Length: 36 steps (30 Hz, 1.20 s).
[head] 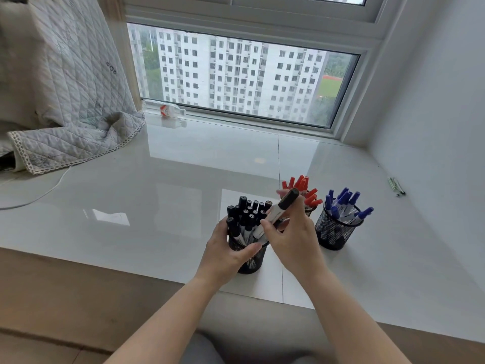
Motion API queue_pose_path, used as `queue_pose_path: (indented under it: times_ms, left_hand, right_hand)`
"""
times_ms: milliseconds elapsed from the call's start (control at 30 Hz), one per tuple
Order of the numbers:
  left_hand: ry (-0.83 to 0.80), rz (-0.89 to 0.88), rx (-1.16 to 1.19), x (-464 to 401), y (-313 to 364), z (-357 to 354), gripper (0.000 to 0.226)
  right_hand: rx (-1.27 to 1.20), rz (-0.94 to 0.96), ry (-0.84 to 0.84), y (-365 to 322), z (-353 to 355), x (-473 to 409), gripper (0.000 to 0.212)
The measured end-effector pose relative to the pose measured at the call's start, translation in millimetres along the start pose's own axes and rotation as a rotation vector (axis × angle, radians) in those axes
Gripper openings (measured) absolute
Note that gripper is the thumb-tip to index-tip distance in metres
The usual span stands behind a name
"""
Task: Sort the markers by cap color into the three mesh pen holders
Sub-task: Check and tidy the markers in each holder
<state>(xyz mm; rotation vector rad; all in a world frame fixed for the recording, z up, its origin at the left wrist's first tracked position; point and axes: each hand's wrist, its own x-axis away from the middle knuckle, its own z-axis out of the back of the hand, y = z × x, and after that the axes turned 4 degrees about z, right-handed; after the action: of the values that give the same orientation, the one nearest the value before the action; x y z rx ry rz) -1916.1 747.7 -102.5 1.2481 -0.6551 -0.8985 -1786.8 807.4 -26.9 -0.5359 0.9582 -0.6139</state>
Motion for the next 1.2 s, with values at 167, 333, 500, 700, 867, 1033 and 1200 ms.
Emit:
queue_pose_path:
  times_ms: [167,333,500,700,867,1033,1200]
  left_hand:
    - [0.004,0.003,-0.006,-0.2,-1.1,-0.2,0.064]
    - [0.003,-0.004,-0.003,-0.3,-2.5,-0.7,0.07]
    - [0.0,0.002,0.012,-0.2,-2.2,-0.4,0.071]
    - [0.004,0.003,0.003,0.2,-2.1,-0.7,0.077]
    - [0.005,0.008,-0.009,-0.1,-0.7,-0.2,0.085]
    - [-0.004,0.009,-0.005,-0.3,-1.5,-0.1,0.082]
    - [0.001,0.023,-0.023,6.8,-5.7,-6.7,0.099]
  right_hand:
    - [0.055,0.093,0.069,1.5,2.6,3.5,0.104]
    - [0.185,0.188,0.077,4.1,4.4,1.1,0.085]
    - [0.215,0.268,0.061,6.3,1.9,1.1,0.056]
    - [0.3,0.185,0.04,16.5,-0.5,-0.6,0.044]
    - [0.302,0.171,-0.091,27.9,-5.3,10.8,0.039]
    - [0.117,0.046,-0.147,32.8,-6.3,11.6,0.05]
    - [-0.182,-0.312,-0.123,51.3,-15.7,28.3,0.048]
